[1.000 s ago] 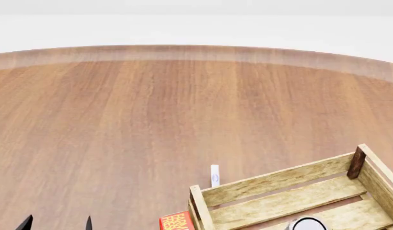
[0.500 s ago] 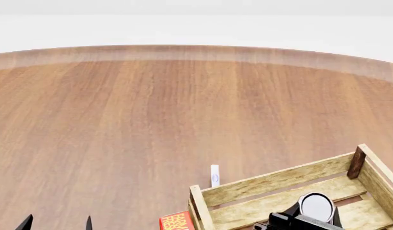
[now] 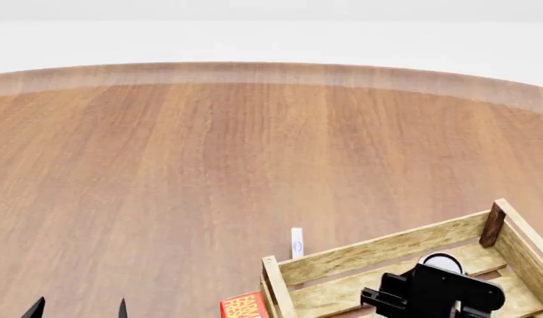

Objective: Pick up the tomato sauce, and put it in the wooden tray.

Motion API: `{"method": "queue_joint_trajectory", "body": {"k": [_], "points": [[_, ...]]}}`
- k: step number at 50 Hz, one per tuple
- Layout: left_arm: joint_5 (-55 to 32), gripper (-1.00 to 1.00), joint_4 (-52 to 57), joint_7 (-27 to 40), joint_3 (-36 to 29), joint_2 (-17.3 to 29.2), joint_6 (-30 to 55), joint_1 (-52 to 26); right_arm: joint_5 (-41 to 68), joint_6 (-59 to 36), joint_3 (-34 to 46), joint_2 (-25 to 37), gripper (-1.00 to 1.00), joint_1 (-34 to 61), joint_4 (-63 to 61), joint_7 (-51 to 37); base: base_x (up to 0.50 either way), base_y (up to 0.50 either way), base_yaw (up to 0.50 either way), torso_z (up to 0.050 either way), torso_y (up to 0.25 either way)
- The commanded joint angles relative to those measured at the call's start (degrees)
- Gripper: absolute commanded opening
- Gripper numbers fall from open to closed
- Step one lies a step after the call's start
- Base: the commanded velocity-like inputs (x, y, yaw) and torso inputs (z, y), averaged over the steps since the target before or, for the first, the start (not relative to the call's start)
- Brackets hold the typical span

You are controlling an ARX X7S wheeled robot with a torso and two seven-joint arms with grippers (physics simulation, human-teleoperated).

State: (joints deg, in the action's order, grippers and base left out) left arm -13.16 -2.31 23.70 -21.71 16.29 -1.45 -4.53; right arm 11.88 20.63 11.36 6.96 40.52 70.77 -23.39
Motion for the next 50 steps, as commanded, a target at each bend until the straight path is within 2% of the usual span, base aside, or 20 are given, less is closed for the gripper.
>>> {"method": "queue_joint_trajectory", "body": {"k": [1, 22, 50], "points": [[-0.13, 1.0, 0.51, 0.22, -0.21, 0.21, 0.25, 0.07, -3.89, -5.18, -3.2, -0.76, -1.0, 5.35, 4.19, 2.15, 0.0, 0.0, 0.0, 0.0, 0.0], [-0.37, 1.0, -0.03, 0.34, -0.5, 0.34, -0.17, -0.12, -9.91, -13.89, -13.44, -1.28, -1.0, 6.46, 4.21, 6.28, 0.0, 0.0, 0.0, 0.0, 0.0], [-0.73, 1.0, -0.29, 0.73, -0.84, 0.47, -0.31, -0.34, -11.52, -18.28, -17.02, -1.43, -1.0, 6.31, 4.22, 7.91, 0.0, 0.0, 0.0, 0.0, 0.0]]}}
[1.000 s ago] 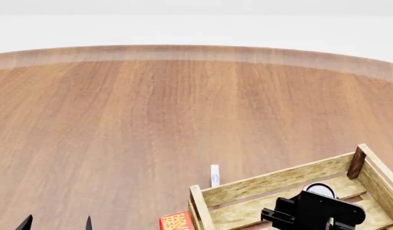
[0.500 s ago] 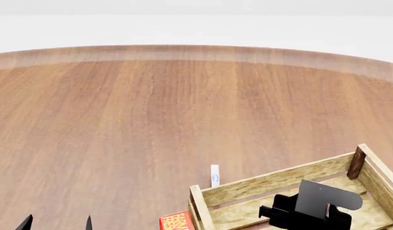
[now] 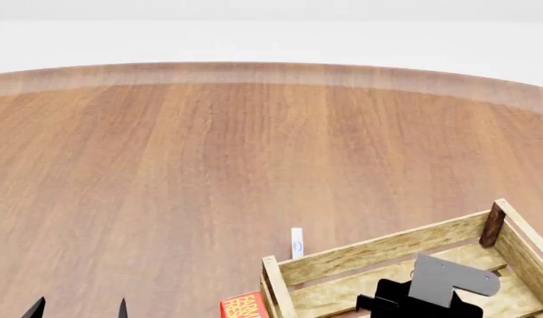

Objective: Pick up the tomato sauce, and put it in the wooden tray.

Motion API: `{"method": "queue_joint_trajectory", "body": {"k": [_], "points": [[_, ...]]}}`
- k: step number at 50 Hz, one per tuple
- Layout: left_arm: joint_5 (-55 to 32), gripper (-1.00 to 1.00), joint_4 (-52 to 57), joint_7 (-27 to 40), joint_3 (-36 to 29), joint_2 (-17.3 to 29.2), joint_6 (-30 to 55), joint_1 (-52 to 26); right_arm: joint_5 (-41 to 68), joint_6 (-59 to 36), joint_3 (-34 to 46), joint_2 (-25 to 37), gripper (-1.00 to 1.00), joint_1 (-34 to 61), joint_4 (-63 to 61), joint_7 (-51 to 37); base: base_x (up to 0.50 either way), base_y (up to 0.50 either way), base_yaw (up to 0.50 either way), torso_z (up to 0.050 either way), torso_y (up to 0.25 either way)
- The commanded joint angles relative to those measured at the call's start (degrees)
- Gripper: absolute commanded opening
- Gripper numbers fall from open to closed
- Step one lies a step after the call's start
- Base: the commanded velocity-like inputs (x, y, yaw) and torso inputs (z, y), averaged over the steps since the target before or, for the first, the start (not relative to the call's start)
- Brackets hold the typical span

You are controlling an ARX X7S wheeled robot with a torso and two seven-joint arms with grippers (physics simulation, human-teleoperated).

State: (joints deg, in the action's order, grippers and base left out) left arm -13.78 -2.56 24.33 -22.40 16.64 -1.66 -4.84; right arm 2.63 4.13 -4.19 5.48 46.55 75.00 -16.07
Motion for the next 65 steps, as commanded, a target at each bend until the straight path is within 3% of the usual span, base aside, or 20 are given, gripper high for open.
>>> {"method": "queue_joint_trajectory", "body": {"k": [1, 24, 25, 53, 65], "points": [[-0.12, 1.0, -0.17, 0.07, -0.15, 0.11, -0.19, -0.08, -2.3, -1.74, -1.54, 0.04, -1.0, 0.27, -0.01, 0.6, 0.0, 0.0, 0.0, 0.0, 0.0], [-0.3, 1.0, -0.21, 0.24, -0.5, 0.38, -0.46, -0.1, -2.68, -2.68, -2.04, 0.21, -1.0, 0.34, -0.01, -0.28, 0.0, 0.0, 0.0, 0.0, 0.0], [-0.3, 1.0, -0.06, 0.3, -0.52, 0.42, -0.39, -0.05, -2.6, -2.78, -2.1, 0.23, 1.0, 0.35, -0.01, -0.22, 0.0, 0.0, 0.0, 0.0, 0.0], [-0.51, 1.0, -0.14, 0.63, -0.93, 0.6, -0.4, -0.28, -2.74, -3.08, -2.03, 0.23, 1.0, 0.44, -0.01, -0.44, 0.0, 0.0, 0.0, 0.0, 0.0], [-0.81, 1.0, 0.0, 0.8, -1.0, 0.7, -0.18, -0.35, -3.0, 2.74, -0.31, 0.01, 1.0, 0.21, -0.01, -0.89, 0.0, 0.0, 0.0, 0.0, 0.0]]}}
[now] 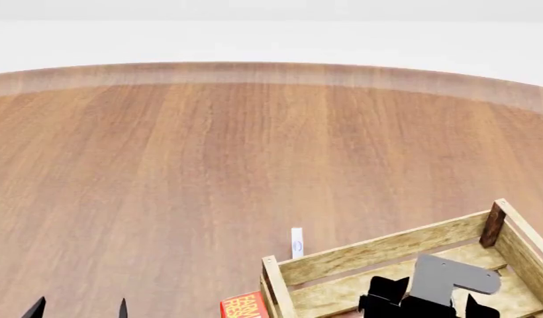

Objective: Pick up the tomato sauce, and put it in the wooden tray.

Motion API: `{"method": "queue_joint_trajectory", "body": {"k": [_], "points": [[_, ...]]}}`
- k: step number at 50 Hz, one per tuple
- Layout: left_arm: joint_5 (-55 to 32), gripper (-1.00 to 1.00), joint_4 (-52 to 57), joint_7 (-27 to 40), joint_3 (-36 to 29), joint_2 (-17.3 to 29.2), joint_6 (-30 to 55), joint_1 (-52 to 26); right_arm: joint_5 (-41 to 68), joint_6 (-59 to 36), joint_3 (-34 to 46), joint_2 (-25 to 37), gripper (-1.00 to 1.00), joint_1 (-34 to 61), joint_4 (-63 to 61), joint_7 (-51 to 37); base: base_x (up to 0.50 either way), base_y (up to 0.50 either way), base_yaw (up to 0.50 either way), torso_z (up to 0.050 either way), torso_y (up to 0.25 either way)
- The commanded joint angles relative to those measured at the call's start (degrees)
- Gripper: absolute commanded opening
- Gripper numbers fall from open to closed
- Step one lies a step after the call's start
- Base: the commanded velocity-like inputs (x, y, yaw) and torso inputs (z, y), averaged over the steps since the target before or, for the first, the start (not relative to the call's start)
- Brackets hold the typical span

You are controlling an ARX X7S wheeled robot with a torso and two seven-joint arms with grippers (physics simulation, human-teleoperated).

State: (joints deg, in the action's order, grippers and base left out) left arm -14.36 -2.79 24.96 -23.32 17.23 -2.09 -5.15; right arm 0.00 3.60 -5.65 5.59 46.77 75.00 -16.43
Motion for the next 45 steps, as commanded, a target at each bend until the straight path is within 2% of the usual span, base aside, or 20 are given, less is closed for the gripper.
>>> {"method": "queue_joint_trajectory", "body": {"k": [1, 10, 19, 38, 39, 41, 45], "points": [[-0.23, 1.0, 0.02, 0.13, -0.09, 0.08, 0.08, -0.1, -0.55, 3.57, 1.48, -0.09, 1.0, 0.0, -0.01, -0.89, 0.0, 0.0, 0.0, 0.0, 0.0], [-0.27, 1.0, -0.32, 0.12, -0.23, 0.1, -0.15, -0.25, -0.41, 5.29, 2.92, -0.18, 1.0, 0.04, -0.01, -1.33, 0.0, 0.0, 0.0, 0.0, 0.0], [-0.29, 1.0, -0.04, 0.28, -0.38, 0.26, -0.11, -0.13, -1.17, 16.23, 6.2, -0.16, 1.0, -0.7, -0.01, -4.72, 0.0, 0.0, 0.0, 0.0, 0.0], [-1.05, 1.0, 0.12, 0.4, -0.32, 0.47, 0.03, -0.08, -2.32, 24.32, 11.3, -0.31, 1.0, 1.36, -0.5, -5.83, 0.0, 0.0, 0.0, 0.0, 0.0], [-1.0, 1.0, 0.15, 0.43, -0.34, 0.49, -0.03, -0.04, -2.75, 23.59, 11.63, -0.21, 1.0, 0.63, -2.7, -6.12, 0.0, 0.0, 0.0, 0.0, 0.0], [-0.81, 1.0, 0.75, 0.79, -0.4, 0.59, 0.19, 0.22, -2.97, 8.35, 11.44, 0.68, 1.0, -9.72, -19.89, -5.47, 0.0, 0.0, 0.0, 0.0, 0.0], [-2.2, 1.0, 0.52, 0.3, 0.14, 0.5, -0.03, 0.18, -4.76, -5.12, 11.83, 1.68, 1.0, -16.58, -54.04, -5.63, 0.0, 0.0, 0.0, 0.0, 0.0]]}}
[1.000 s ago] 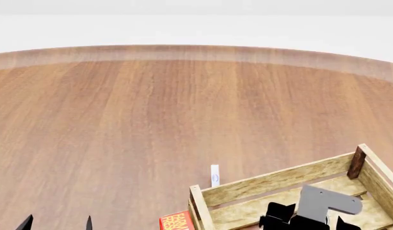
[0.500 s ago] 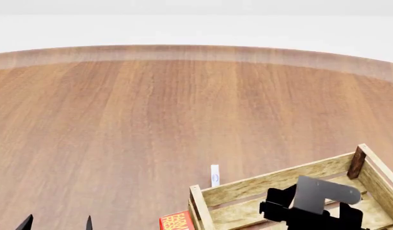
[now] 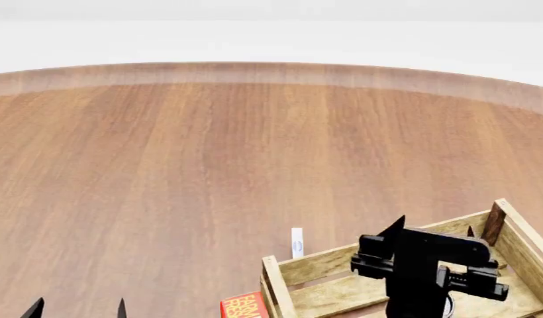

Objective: Pick up the tomato sauce, and put it in the wooden tray.

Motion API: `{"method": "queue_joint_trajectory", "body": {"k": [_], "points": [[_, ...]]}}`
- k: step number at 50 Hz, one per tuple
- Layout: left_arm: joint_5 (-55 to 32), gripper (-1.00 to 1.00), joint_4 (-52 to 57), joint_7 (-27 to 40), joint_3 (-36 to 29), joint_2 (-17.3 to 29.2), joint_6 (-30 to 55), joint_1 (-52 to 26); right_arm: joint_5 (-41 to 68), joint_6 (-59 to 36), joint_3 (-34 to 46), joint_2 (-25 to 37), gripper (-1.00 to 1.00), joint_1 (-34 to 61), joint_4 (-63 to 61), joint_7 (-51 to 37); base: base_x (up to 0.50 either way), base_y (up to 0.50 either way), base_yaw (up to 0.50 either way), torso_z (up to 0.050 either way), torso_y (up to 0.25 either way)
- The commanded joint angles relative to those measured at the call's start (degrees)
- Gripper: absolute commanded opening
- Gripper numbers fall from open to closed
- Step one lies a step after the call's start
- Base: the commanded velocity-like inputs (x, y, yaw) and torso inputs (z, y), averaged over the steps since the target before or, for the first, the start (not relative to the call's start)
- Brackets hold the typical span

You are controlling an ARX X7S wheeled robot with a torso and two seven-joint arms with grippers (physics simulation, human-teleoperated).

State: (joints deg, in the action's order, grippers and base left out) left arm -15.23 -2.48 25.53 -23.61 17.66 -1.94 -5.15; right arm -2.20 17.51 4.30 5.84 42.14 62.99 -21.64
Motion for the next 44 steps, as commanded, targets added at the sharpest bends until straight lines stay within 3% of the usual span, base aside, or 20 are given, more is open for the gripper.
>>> {"method": "queue_joint_trajectory", "body": {"k": [1, 5, 16, 30, 44], "points": [[-1.85, 1.0, -0.17, -0.62, 0.45, -0.03, 0.32, -0.3, -1.13, -19.29, 1.48, 1.67, 1.0, -13.74, -46.23, 0.81, 0.0, 0.0, 0.0, 0.0, 0.0], [-0.89, 1.0, 0.12, -0.47, -0.05, 0.2, -0.35, 0.07, -4.43, -29.61, 2.81, 2.55, 1.0, -18.99, -65.18, 0.76, 0.0, 0.0, 0.0, 0.0, 0.0], [-0.35, 1.0, 0.6, -0.13, -0.45, 0.42, -0.68, 0.52, -8.37, -34.83, 6.2, 3.23, 1.0, -25.78, -86.24, 0.95, 0.0, 0.0, 0.0, 0.0, 0.0], [-0.28, 1.0, -0.26, -0.23, -0.67, 0.38, -1.44, 0.33, -13.03, -38.95, 11.15, 4.73, 1.0, -30.86, -101.44, 2.25, 0.0, 0.0, 0.0, 0.0, 0.0], [-0.4, 1.0, 0.05, -0.1, -0.84, 0.62, -1.3, 0.31, -14.57, -37.78, 13.65, 5.83, 1.0, -33.65, -105.53, 1.79, 0.0, 0.0, 0.0, 0.0, 0.0]]}}
